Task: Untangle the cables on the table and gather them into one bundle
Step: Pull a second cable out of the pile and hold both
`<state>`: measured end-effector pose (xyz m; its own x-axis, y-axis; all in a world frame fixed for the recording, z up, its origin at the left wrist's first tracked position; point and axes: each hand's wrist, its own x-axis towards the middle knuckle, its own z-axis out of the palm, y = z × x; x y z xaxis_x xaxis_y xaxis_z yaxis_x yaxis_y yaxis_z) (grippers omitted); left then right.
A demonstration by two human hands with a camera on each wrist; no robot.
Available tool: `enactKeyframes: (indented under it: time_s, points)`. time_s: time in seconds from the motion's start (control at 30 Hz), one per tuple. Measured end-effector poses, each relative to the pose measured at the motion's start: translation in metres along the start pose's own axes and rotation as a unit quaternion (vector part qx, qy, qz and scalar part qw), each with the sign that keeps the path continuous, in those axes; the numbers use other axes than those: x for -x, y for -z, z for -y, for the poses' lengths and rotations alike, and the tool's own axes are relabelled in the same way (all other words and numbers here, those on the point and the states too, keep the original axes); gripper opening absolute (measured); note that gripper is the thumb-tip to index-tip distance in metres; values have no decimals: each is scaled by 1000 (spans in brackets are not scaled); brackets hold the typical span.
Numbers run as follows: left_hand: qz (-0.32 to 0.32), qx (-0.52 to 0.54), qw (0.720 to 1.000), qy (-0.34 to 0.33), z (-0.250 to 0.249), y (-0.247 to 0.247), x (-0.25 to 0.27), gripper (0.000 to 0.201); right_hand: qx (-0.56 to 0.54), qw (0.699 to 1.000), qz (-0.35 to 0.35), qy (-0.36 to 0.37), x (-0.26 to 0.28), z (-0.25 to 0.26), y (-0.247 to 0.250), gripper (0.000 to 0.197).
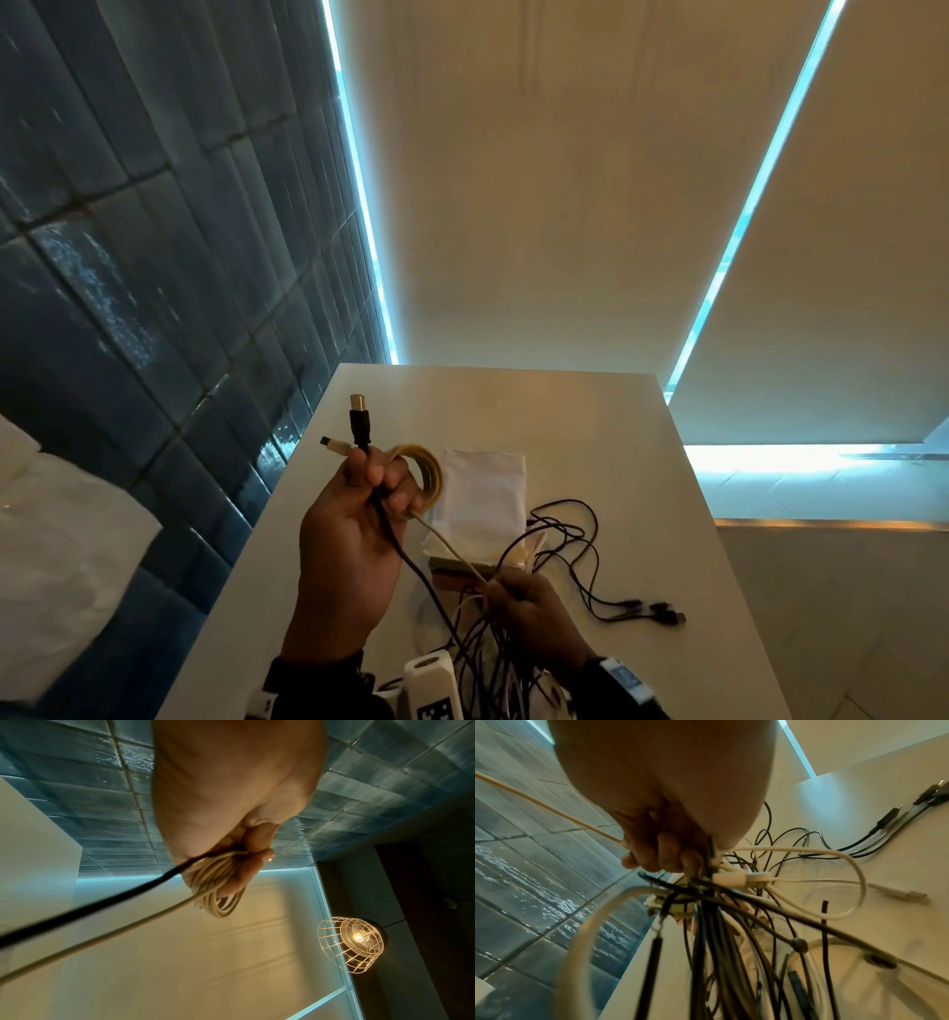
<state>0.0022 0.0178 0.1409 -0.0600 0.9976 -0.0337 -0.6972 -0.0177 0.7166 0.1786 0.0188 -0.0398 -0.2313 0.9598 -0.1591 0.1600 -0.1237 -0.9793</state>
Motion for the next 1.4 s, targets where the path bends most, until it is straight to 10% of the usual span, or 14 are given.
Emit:
enactKeyframes:
  time_s: [0.23,0.8,1.17,1.4]
  points:
    - [-23,-74,997,6,1,-2,-4,29,41,997,-51,-35,-5,13,5,30]
    - [-82,-203,974,55,24,-3,-7,35,-135,964,-45,225,5,126,-8,13]
    - [-4,5,998,66,18,1,-10,37,-79,982,42,166,6,103,-5,15]
    - [-21,-49,998,38,27,-7,-8,27,-43,991,59,113,-1,85,-5,23]
